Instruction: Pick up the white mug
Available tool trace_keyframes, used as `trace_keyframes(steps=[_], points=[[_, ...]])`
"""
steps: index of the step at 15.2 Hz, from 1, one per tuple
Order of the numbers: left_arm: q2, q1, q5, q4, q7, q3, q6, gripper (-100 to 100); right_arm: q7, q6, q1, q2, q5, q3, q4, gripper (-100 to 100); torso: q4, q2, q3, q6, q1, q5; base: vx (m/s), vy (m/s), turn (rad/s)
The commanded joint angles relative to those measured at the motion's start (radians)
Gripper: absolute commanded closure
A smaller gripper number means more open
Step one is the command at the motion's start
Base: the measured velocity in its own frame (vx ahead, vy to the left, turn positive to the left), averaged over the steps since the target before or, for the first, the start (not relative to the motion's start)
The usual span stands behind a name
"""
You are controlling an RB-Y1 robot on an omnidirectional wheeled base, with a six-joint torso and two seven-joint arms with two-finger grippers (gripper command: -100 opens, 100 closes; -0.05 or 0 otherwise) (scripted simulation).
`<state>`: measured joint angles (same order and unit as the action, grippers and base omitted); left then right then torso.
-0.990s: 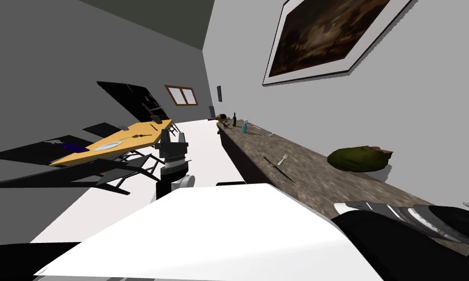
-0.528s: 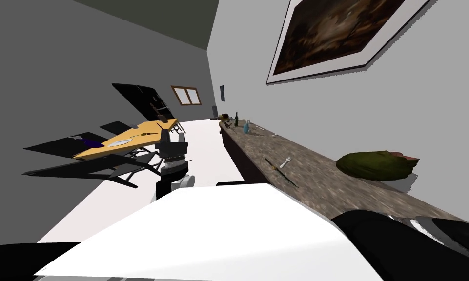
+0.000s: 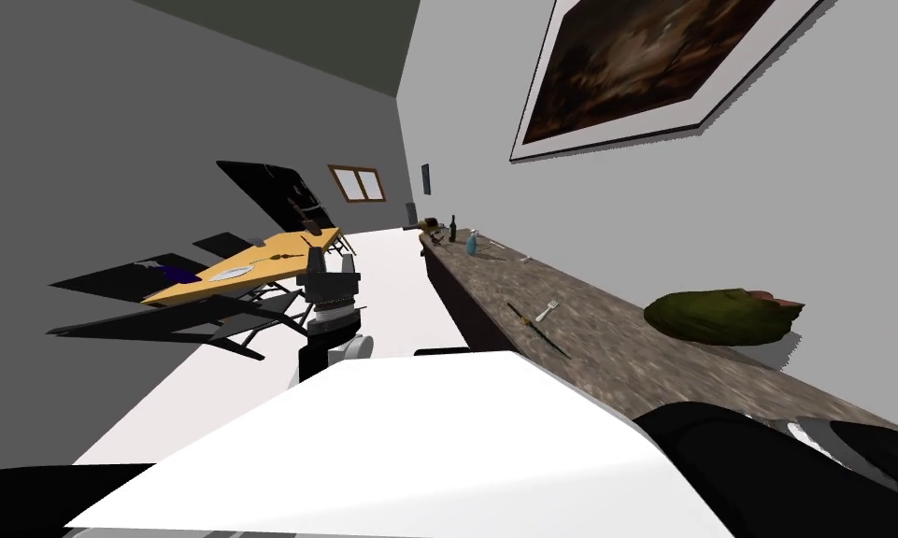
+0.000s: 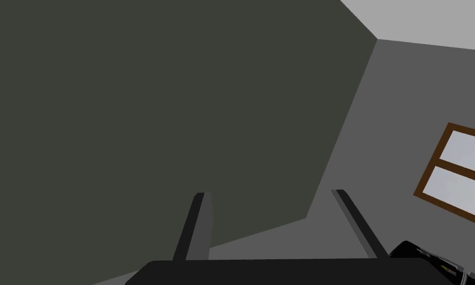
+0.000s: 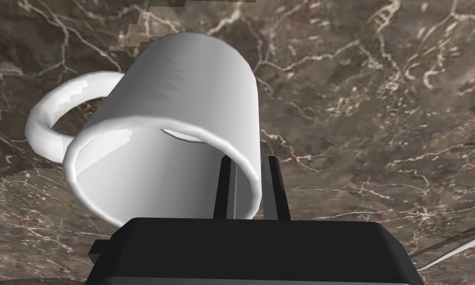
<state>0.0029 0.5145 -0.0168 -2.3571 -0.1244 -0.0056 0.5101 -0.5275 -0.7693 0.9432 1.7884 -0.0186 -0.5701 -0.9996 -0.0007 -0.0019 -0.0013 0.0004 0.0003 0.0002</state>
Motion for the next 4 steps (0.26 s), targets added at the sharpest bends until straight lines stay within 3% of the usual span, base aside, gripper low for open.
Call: trace_keyframes(steps=[1,3,4], points=[[0.000,0.000,0.000,0.000,0.000,0.000,0.000,0,-0.002,-0.011,0.008,0.028,0.010,0.003,-0.008,100,0.000,0.000,0.000,0.000,0.000,0.000,-0.001,0.004,-0.144],[0.000,0.000,0.000,0.000,0.000,0.000,0.000,0,-0.007,-0.027,0.012,0.059,0.019,0.006,-0.013,100,0.000,0.000,0.000,0.000,0.001,0.001,-0.002,0.005,-0.115],[0.000,0.000,0.000,0.000,0.000,0.000,0.000,0,0.002,-0.012,0.018,0.044,0.025,0.005,-0.017,100,0.000,0.000,0.000,0.000,0.001,0.001,-0.002,0.003,-0.041]])
